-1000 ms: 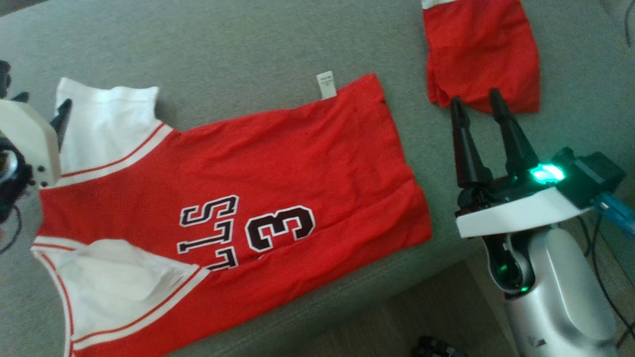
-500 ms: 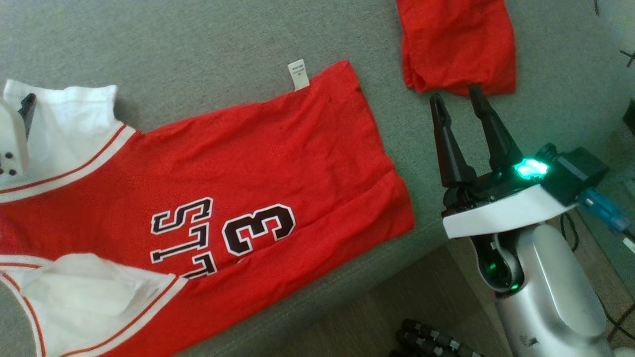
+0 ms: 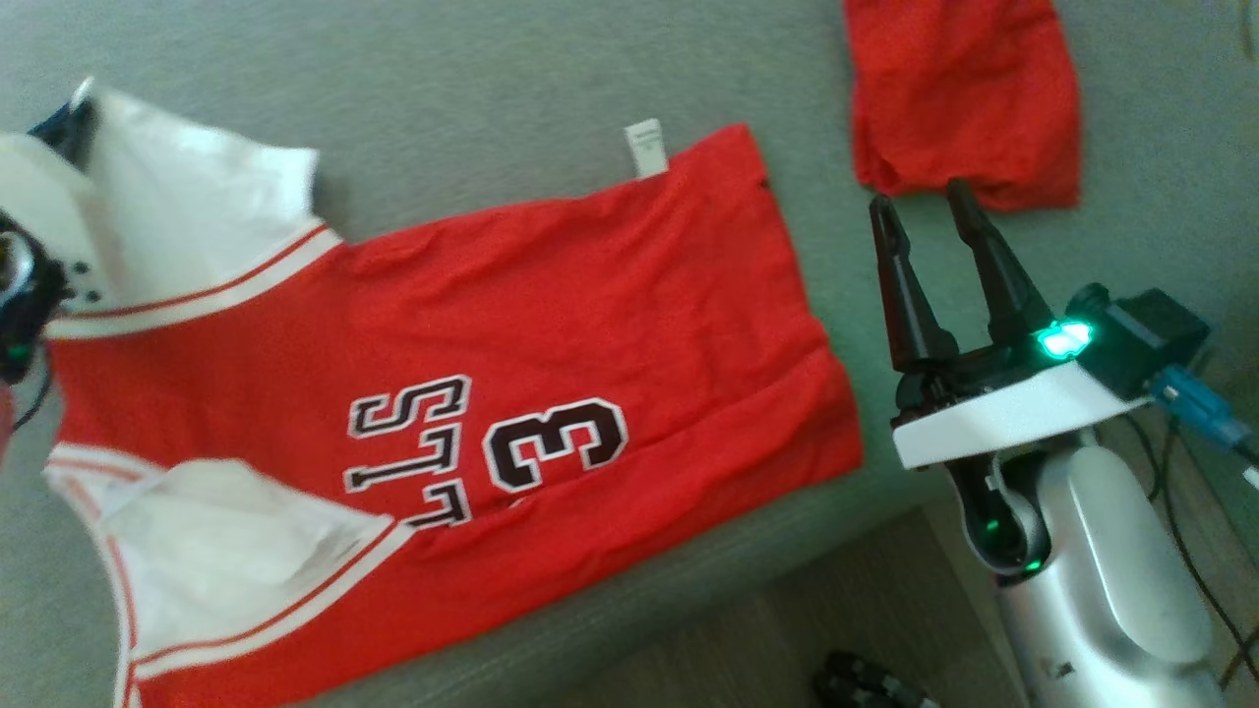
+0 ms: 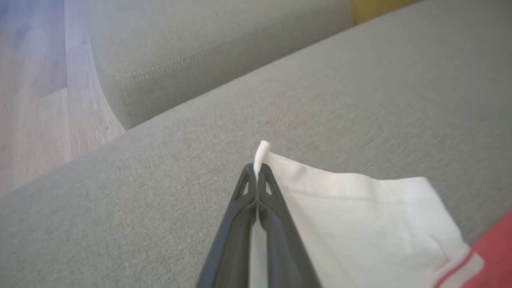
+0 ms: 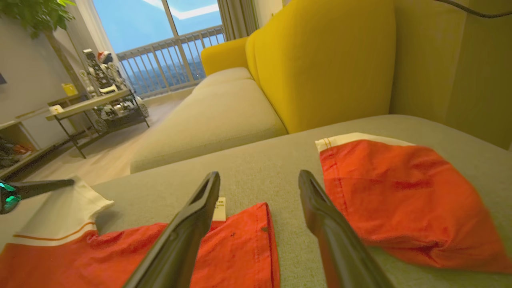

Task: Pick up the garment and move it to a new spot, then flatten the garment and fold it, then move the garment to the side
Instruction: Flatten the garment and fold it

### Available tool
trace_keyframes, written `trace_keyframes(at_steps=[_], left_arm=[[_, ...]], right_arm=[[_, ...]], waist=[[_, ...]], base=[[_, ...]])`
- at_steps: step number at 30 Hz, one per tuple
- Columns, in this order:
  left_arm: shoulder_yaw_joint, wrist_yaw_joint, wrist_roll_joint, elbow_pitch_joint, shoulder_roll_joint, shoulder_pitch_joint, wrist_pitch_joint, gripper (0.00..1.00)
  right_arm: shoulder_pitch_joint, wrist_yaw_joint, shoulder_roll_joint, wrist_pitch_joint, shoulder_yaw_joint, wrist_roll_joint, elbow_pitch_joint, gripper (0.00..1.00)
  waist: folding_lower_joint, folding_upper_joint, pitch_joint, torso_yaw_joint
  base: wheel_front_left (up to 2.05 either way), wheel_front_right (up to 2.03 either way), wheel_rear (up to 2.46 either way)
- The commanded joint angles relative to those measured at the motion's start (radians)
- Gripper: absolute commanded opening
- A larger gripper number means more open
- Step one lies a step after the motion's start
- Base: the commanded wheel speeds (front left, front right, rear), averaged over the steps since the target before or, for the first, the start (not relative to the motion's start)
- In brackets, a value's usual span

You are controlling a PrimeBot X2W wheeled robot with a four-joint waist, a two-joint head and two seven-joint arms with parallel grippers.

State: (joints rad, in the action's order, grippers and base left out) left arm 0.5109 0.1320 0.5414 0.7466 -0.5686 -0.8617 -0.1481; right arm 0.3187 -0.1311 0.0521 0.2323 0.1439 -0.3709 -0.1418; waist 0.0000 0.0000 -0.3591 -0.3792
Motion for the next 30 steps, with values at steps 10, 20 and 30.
trace_keyframes(at_steps=[10,20,30], left_arm=[[-0.04,-0.063,0.025,-0.205,0.062,0.109,0.218,0.0],[-0.006,-0.109,0.004,-0.333,0.124,0.17,0.287,0.0],[0.017,-0.125,-0.01,-0.388,0.134,0.176,0.295,0.0]], right_arm=[[0.157,0.0,0.124,-0.177,0.001,0.141,-0.112,1.0],[0.297,0.0,0.258,-0.238,0.08,0.089,-0.345,1.0],[0.399,0.0,0.324,-0.191,0.175,0.082,-0.575,1.0]], waist=[[0.0,0.0,0.053,0.23],[0.0,0.0,0.031,0.327],[0.0,0.0,0.011,0.367]], base=[[0.0,0.0,0.0],[0.0,0.0,0.0],[0.0,0.0,0.0]])
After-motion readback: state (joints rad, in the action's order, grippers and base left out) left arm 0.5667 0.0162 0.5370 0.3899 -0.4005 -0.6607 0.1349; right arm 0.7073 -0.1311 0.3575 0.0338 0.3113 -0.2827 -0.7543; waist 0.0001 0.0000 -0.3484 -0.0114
